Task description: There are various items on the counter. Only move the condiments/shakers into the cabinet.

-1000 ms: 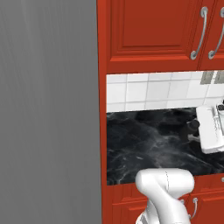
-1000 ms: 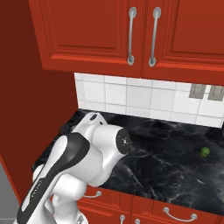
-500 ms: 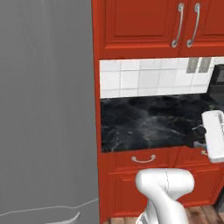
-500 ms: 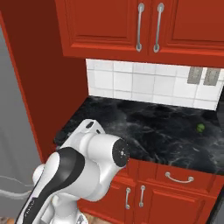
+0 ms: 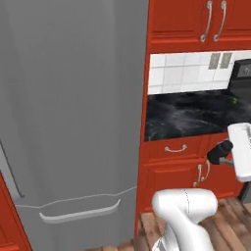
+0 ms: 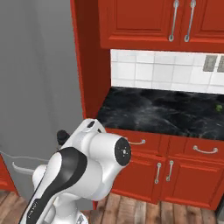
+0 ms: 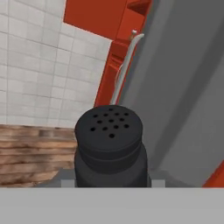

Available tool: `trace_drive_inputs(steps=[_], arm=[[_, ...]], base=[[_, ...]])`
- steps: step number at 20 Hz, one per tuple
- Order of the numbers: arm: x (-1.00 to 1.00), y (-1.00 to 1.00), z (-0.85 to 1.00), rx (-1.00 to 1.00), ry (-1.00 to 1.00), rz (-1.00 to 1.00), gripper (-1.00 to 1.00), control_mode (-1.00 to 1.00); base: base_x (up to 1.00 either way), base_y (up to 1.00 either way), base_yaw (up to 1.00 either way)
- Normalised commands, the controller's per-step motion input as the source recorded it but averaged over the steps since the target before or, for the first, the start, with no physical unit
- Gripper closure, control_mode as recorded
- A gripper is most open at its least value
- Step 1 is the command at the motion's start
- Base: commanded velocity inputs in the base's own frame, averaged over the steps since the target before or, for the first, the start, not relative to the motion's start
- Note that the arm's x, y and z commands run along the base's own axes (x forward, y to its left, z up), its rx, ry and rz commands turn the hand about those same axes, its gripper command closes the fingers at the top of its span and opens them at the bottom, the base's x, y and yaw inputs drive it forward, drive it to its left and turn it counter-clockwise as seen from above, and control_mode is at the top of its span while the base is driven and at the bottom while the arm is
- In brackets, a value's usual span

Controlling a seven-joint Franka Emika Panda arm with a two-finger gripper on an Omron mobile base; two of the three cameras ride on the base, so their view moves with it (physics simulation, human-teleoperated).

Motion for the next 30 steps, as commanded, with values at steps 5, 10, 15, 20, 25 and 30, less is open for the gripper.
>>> trace_drive_inputs(steps=[5, 10, 15, 20, 25, 30], arm=[[0.0, 0.0, 0.0, 0.0, 0.0, 0.0, 1.0, 1.0], [0.0, 0.0, 0.0, 0.0, 0.0, 0.0, 1.0, 1.0], [0.0, 0.0, 0.0, 0.0, 0.0, 0.0, 1.0, 1.0], [0.0, 0.0, 0.0, 0.0, 0.0, 0.0, 1.0, 1.0], [0.0, 0.0, 0.0, 0.0, 0.0, 0.0, 1.0, 1.0], [0.0, 0.0, 0.0, 0.0, 0.0, 0.0, 1.0, 1.0]], base=[[-0.36, 1.0, -0.24], [-0.13, 1.0, -0.21], [0.0, 1.0, -0.24], [0.01, 1.0, -0.28], [0.17, 1.0, -0.29], [0.29, 0.6, -0.23]])
